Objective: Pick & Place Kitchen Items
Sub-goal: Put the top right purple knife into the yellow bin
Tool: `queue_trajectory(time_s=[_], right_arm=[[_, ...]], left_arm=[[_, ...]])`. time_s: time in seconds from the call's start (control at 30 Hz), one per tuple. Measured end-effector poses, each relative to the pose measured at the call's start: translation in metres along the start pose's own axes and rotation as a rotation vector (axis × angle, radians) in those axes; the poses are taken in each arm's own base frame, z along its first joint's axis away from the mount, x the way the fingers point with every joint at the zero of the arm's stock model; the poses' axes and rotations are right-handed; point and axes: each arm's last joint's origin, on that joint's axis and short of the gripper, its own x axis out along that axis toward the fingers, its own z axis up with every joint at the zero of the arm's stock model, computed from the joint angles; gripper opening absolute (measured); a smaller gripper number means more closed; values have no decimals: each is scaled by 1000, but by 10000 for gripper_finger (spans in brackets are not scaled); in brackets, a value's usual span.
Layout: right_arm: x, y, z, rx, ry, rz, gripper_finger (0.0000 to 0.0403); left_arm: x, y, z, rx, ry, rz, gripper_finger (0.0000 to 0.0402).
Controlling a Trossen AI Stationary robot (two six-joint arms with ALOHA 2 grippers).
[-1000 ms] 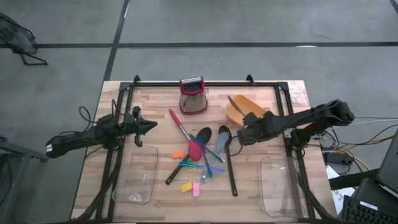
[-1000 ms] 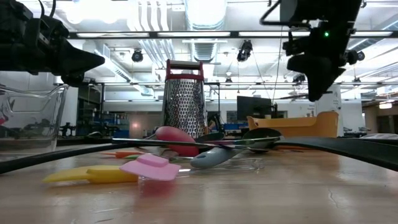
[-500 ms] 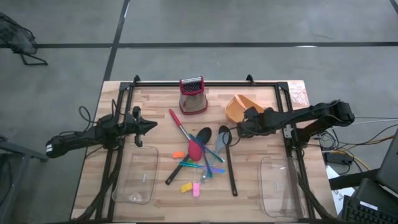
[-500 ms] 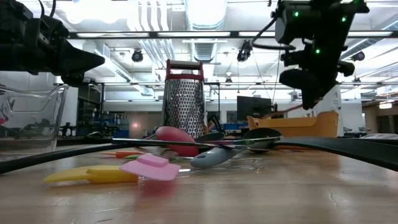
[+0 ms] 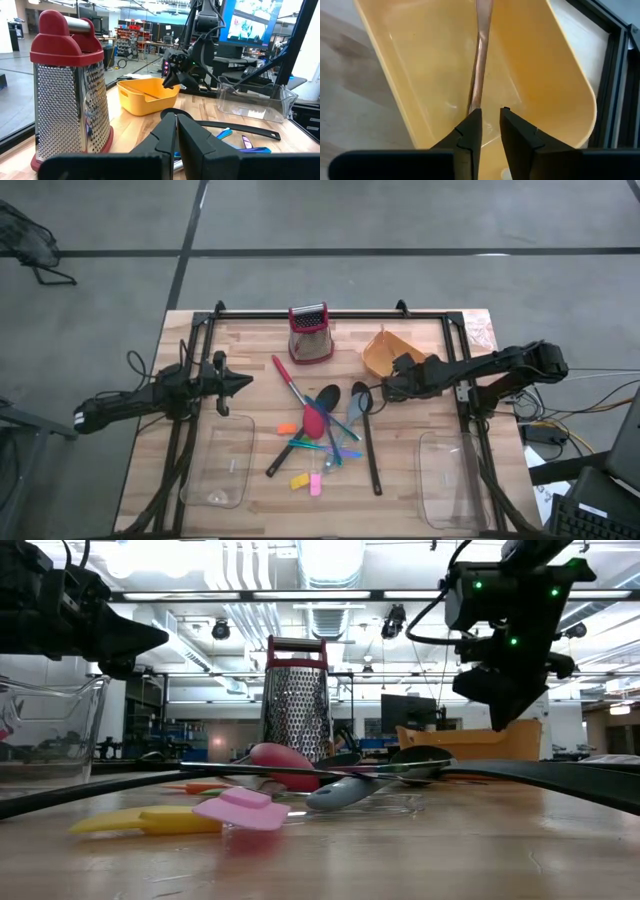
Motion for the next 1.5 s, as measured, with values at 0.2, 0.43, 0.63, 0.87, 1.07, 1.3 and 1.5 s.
queue_trajectory(time_s=[0.2,0.43,0.63,0.87,1.07,1.3,1.5], right_arm=[[-8,4,5,-19,-23,39,37],[-26,23,18,-59,-87,212,40],[-39,52,22,-91,-154,536,69],[-41,86,12,-155,-144,718,126],[-41,123,2,-271,-117,730,176],[-40,155,0,-344,-74,733,204],[-33,168,-2,-416,-16,647,198]], left_arm=[[0,0,0,0,2,0,23],[0,0,0,0,2,0,23],[0,0,0,0,2,0,23],[0,0,0,0,3,0,23],[0,0,0,0,4,0,23],[0,0,0,0,5,0,23],[1,0,-1,0,9,1,23]])
